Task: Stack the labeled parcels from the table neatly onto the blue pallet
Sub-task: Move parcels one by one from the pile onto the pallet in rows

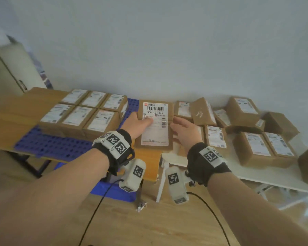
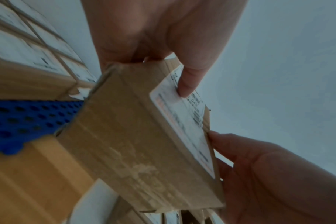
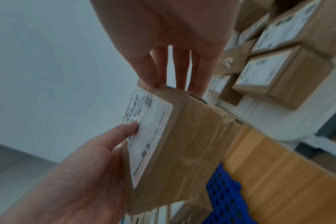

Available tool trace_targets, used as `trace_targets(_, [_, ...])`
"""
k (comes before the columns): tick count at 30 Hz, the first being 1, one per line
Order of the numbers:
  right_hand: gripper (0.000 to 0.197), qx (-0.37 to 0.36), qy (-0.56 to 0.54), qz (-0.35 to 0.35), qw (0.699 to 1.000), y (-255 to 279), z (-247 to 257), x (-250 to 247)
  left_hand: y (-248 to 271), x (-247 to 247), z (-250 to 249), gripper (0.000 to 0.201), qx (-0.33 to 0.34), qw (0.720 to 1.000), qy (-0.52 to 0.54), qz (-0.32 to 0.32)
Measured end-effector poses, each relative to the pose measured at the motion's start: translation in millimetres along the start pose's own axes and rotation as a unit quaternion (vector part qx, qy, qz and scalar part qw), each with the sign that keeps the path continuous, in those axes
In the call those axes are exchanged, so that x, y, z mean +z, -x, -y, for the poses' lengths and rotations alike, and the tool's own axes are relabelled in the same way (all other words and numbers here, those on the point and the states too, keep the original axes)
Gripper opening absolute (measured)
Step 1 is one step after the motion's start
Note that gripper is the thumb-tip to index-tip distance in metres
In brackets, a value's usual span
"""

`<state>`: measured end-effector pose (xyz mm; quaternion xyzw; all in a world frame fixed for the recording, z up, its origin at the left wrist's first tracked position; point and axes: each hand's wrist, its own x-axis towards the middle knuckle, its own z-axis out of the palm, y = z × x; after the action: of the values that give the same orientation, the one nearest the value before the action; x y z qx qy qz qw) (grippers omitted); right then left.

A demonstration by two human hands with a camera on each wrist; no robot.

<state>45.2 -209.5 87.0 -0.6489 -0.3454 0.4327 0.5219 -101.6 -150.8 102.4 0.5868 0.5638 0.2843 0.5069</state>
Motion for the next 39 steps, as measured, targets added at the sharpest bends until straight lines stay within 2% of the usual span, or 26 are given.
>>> trace_targets(4, [0.032,-0.01,-0.013,0.029,0.999,-6,13,74,-13,-72,21,0.029,0.005,0.999,-0.01,-0.039])
trace_targets(8, [0.028,-0.011,0.002,0.014,1.0,-19,22,158,-32,-153,41,0.047,0.008,0.998,-0.039,-0.055])
trace_targets(13, [0.029,-0.02,0.012,-0.006,1.0,-39,33,257,-61,-246,66,0.038,0.014,0.999,-0.003,-0.045])
trace_targets(16, [0.019,-0.011,-0.009,-0.018,1.0,-49,40,307,-79,-292,75,0.04,0.022,0.999,0.008,-0.037])
trace_targets(18, [0.016,0.001,-0.016,-0.025,1.0,-55,43,335,-94,-316,79,0.032,0.028,0.999,0.009,-0.031])
trace_targets(20, [0.014,0.001,-0.014,-0.029,0.999,-62,46,355,-107,-332,82,0.023,0.042,0.999,0.0,-0.022])
trace_targets(24, [0.01,-0.009,-0.019,-0.016,1.0,-90,58,380,-140,-353,85,0.047,0.044,0.999,0.006,0.004])
trace_targets(30, [0.016,-0.013,-0.016,-0.001,1.0,-162,69,407,-213,-374,84,0.042,0.042,0.999,-0.008,0.027])
trace_targets(39, [0.017,0.049,-0.017,0.025,0.998,-262,71,439,-318,-387,82,0.038,0.007,0.998,-0.038,0.04])
